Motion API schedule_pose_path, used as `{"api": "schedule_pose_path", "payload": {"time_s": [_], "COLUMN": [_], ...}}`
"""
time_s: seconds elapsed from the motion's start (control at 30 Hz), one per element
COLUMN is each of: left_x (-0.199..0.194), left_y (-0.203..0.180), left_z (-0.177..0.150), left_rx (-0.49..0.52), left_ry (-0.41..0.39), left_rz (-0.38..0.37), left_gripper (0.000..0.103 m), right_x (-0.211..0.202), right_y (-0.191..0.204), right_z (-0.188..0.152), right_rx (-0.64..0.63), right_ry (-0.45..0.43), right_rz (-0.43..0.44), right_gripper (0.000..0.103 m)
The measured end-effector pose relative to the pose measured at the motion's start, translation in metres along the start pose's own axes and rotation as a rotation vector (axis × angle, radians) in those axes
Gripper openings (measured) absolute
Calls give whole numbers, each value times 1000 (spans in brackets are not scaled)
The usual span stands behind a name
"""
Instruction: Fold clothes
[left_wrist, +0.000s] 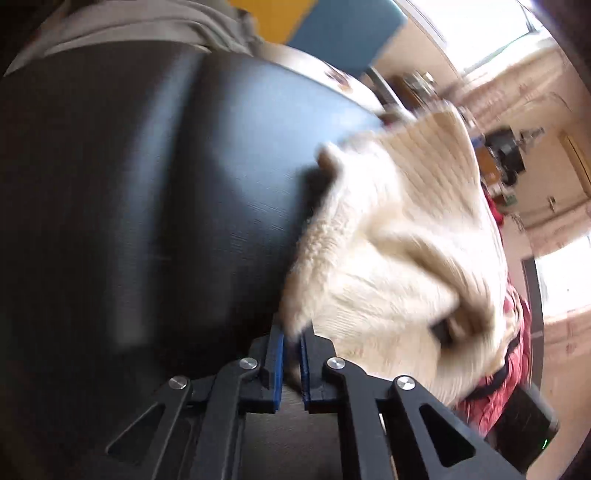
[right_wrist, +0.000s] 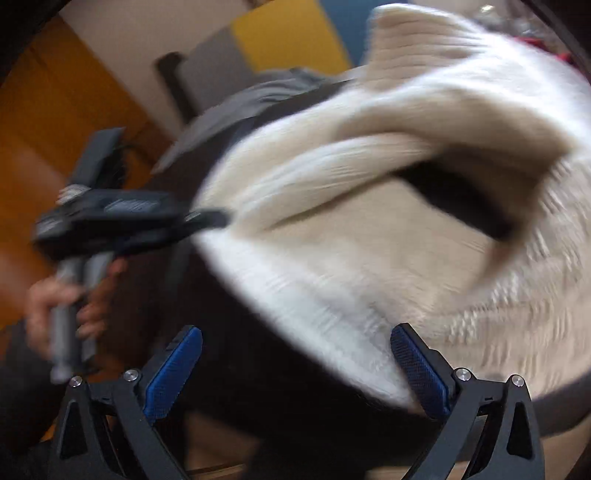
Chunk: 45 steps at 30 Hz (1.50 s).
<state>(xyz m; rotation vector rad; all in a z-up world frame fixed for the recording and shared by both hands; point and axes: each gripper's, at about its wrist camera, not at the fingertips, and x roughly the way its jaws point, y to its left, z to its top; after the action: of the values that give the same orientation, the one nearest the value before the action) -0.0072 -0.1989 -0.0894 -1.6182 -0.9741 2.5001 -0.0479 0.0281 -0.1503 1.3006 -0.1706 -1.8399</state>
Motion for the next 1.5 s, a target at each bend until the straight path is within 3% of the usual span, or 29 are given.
{"api": "schedule_pose_path", "payload": {"time_s": [0.13,0.2,0.23,0.3,0.37,0.47,0.57,0.67,0.7,0.8,0.93,0.97,1.03,1.07,1.1,1.2,1.27,1.4,1.5], "left_x": [-79,-116,-133,-158,-154,-121,-77,-39,-31,-6,2,7,15,20,26,23,3,-52,-105], "left_y": [62,95,108,117,111,88,58,28,21,-4,-24,-32,-46,-53,-56,-31,-2,47,86], "left_z": [27,33,32,25,15,-18,-47,-64,-68,-71,-65,-64,-62,-61,-56,-47,-42,-36,-27], "left_rx": [-55,-136,-164,-181,-165,-83,-12,44,60,70,88,113,162,187,204,80,-17,-82,-120], "left_ry": [-160,-226,-258,-299,-256,-168,-84,-25,-14,-8,-50,-57,-70,-74,-63,-16,-48,-153,-240], "left_rz": [170,193,194,125,13,-57,-97,-105,-98,-78,-43,-5,70,104,105,-28,-95,-80,-16], "left_gripper": [2,2,4,22,29,34,34,34,34,38,49,49,47,31,10,9,9,9,9], "right_x": [36,53,58,55,41,0,-53,-83,-87,-82,-75,-72,-70,-72,-75,-84,-88,-73,-43], "right_y": [55,80,92,107,102,75,33,-20,-40,-93,-148,-155,-163,-165,-167,-154,-143,-102,-65], "right_z": [-21,-28,-29,-25,-16,3,16,24,28,42,43,41,41,42,42,31,22,-7,-23], "right_rx": [17,12,-19,-99,-108,-130,-177,-204,-193,-151,-151,-170,-189,-187,-165,-130,-105,-92,-100], "right_ry": [126,188,215,218,172,25,-180,-240,-238,-175,-147,-152,-149,-141,-123,-85,-64,-14,38], "right_rz": [289,396,413,374,336,137,-185,-449,-502,-603,-661,-667,-674,-675,-655,-541,-443,-202,-15], "right_gripper": [103,103,103,103,103,103,103,102,95,67,64,68,69,66,59,39,35,34,30]}}
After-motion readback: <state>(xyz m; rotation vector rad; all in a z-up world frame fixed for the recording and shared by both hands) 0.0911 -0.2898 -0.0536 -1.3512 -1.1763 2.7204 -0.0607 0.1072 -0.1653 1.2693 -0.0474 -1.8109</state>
